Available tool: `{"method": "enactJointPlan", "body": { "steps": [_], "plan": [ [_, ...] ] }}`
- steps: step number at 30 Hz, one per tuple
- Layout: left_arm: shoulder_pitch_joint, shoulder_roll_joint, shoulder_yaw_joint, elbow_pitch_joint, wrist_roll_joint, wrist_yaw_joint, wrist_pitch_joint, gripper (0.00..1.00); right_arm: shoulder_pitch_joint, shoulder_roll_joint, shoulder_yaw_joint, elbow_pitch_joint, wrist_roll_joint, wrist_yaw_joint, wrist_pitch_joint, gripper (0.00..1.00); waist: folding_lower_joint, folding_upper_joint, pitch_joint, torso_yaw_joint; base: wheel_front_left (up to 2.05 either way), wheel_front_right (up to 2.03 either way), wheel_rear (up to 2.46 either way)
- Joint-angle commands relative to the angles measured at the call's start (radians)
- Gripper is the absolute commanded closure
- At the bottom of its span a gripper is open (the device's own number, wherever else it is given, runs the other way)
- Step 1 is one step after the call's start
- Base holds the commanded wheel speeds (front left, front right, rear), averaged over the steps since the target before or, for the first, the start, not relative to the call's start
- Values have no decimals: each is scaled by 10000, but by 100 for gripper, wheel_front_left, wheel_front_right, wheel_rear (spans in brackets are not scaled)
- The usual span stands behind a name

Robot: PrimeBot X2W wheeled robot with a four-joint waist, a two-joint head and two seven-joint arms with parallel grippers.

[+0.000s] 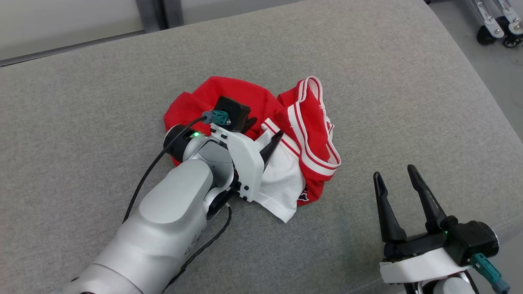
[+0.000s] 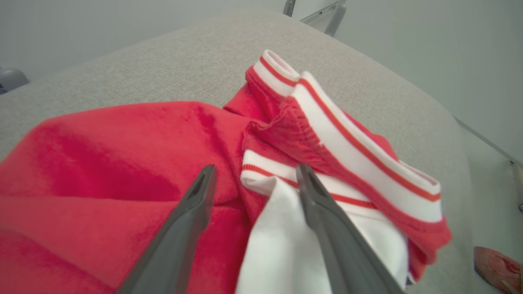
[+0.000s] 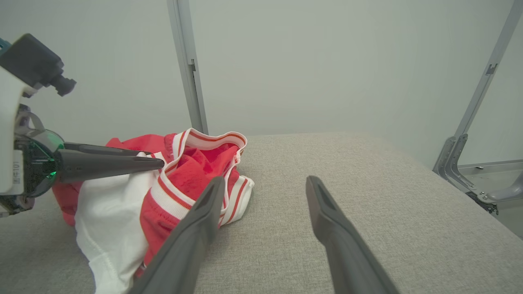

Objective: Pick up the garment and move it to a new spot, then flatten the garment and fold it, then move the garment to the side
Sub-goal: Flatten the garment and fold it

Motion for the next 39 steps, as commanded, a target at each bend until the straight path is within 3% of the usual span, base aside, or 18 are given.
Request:
{"method": "enactJointPlan", "body": {
  "steps": [1, 8, 13, 16, 17, 18, 31, 34, 39],
  "plan": [
    [-240, 45, -94, 203, -31, 85, 71, 0, -145, -24, 26, -1, 53, -17, -6, 0, 0, 0, 112, -158, 0, 0, 0],
    [-584, 42, -654, 813, -448, 93, 632, 0, -241, -22, 198, 53, 173, -17, -7, 0, 0, 0, 184, -292, 0, 0, 0],
    [-721, 42, -964, 632, -828, -19, 409, 3, -313, -22, 249, 77, 242, -17, -7, 0, 0, 0, 164, -349, 0, 0, 0],
    [-832, 37, -1159, 503, -944, -44, 211, 55, -286, -24, 239, 100, 290, -17, -7, 0, 0, 0, 96, -376, 0, 0, 0],
    [-825, 39, -1218, 476, -1006, -50, 169, 67, -265, -24, 229, 115, 295, -17, -7, 0, 0, 0, 63, -384, 0, 0, 0],
    [-807, 42, -1278, 447, -1062, -63, 155, 100, -241, -24, 227, 129, 302, -17, -7, 0, 0, 0, 33, -391, 0, 0, 0],
    [-1025, 37, -2012, -141, -1110, -99, -439, 100, -66, -24, 237, 270, 425, -18, -7, 0, 0, 0, -553, -494, 0, 0, 0],
    [-1420, 39, -2136, -833, -926, 191, -874, 100, -35, -24, 244, 272, 527, -18, -7, 0, 0, 0, -668, -532, 0, 0, 0],
    [-983, 60, -2836, -1068, -603, 573, -685, 100, -121, -22, 203, 189, 684, -18, -6, 0, 0, 0, -390, -569, 0, 0, 0]
  ]
}}
